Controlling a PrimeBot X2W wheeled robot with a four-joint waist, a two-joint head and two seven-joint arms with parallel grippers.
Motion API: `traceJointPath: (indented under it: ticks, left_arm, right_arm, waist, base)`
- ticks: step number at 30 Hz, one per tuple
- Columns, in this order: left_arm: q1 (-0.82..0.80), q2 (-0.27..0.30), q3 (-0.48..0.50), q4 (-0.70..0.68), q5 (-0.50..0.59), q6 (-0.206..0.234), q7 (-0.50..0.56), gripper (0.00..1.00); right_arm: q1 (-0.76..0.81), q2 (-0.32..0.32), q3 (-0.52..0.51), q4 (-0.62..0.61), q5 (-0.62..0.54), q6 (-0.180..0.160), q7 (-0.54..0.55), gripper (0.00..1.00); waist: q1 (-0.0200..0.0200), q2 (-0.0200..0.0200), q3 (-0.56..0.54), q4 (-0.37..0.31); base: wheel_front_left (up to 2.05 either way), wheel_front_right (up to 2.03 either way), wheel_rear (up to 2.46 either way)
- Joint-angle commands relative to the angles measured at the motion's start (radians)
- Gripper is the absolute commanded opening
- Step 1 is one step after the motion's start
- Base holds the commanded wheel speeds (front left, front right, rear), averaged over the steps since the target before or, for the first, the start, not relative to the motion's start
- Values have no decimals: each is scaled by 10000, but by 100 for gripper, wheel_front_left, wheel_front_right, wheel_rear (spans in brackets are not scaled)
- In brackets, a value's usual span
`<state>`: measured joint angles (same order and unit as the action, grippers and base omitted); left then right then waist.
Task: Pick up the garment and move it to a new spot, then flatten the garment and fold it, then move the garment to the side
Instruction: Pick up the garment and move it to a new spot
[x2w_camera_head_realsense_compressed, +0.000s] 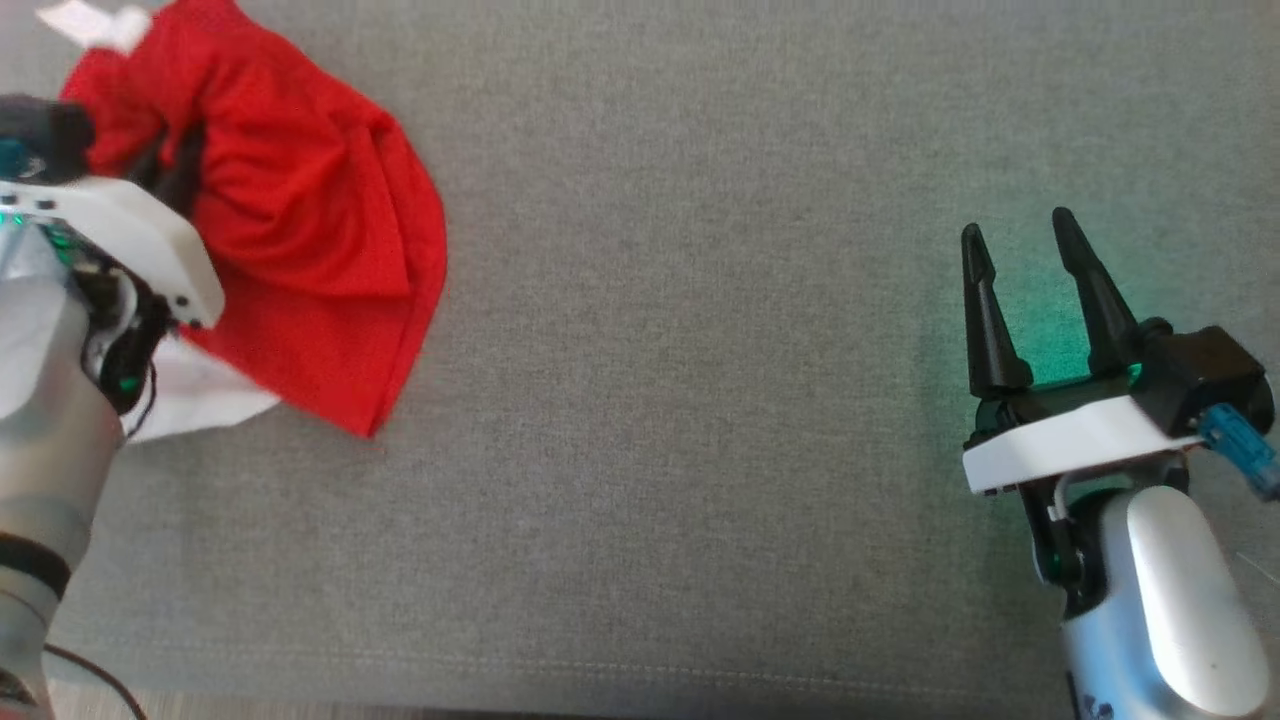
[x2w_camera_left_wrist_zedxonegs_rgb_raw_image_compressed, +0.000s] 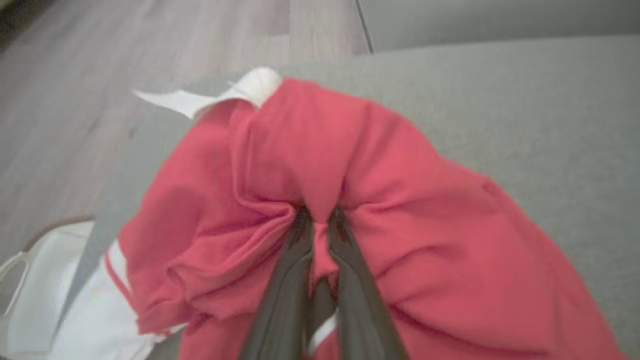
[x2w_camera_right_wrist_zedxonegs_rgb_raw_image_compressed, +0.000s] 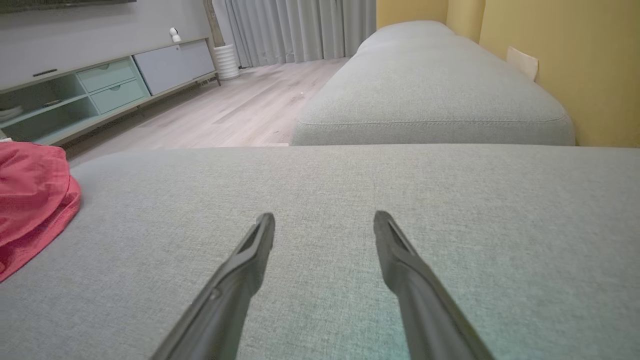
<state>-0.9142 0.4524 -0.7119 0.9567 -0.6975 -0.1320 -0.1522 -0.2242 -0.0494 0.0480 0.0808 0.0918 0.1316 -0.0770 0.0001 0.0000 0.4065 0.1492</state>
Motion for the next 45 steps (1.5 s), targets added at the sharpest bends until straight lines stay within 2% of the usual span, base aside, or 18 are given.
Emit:
traceJointPath:
  ticks: [1, 6, 13, 18, 26, 30, 34, 35, 36, 41, 45]
  left_arm:
    - [-684, 660, 315, -137, 16, 14, -371, 0]
    - [-849, 621, 315, -781, 259, 14, -1044, 0]
    - [-486, 577, 750, -3028, 994, 121, -1092, 0]
    - [-178, 378, 661, -4132, 1206, 429, -1020, 0]
    - [65, -561, 442, -5331, 950, 1326, -127, 0]
    - [101, -1187, 231, -5264, 934, 1718, 113, 0]
    - [73, -1726, 37, -4792, 892, 1849, 227, 0]
    - [51, -1892, -27, -4598, 885, 1851, 222, 61]
    - [25, -2049, -95, -4392, 886, 1830, 191, 100]
    - [-137, -2479, -262, -3541, 912, 1632, -204, 100]
    - [-144, -2368, -185, -3123, 951, 1551, -598, 100]
  right_arm:
    - [-167, -8, 264, -247, 108, -9, -128, 100]
    - [-87, -8, 372, 129, 391, -9, -350, 100]
    - [-10, -8, 582, 650, 820, -9, -712, 100]
    - [-3, -8, 816, 966, 1117, -9, -969, 100]
    - [-181, -8, 1297, 1203, 1493, -9, -1198, 100]
    - [-376, -8, 1613, 1244, 1680, -9, -1283, 100]
    - [-524, -8, 1846, 1311, 1829, -9, -1364, 100]
    - [-573, -8, 1931, 1338, 1884, -9, -1392, 100]
    - [-614, -8, 1993, 1374, 1932, -9, -1424, 100]
    - [-700, -8, 2140, 1550, 2078, -9, -1583, 100]
    - [-636, -8, 2013, 1721, 2024, -9, -1661, 100]
  waist:
    - [-1, 0, -265, 3]
    - [-1, 0, -953, -79]
    - [-1, 0, -1685, -374]
    - [-1, 0, -2093, -820]
    - [-1, 0, -2192, -1963]
    - [-1, 0, -1983, -2710]
    - [-1, 0, -1815, -3223]
    - [-1, 0, -1754, -3386]
    - [-1, 0, -1711, -3514]
    - [-1, 0, -1633, -3814]
    - [-1, 0, -1787, -3620]
  base:
    - [0, 0, 0]
    - [0, 0, 0]
    - [0, 0, 0]
    - [0, 0, 0]
    - [0, 0, 0]
    - [0, 0, 0]
    - [0, 0, 0]
    - [0, 0, 0]
    - [0, 0, 0]
    - [0, 0, 0]
    - [0, 0, 0]
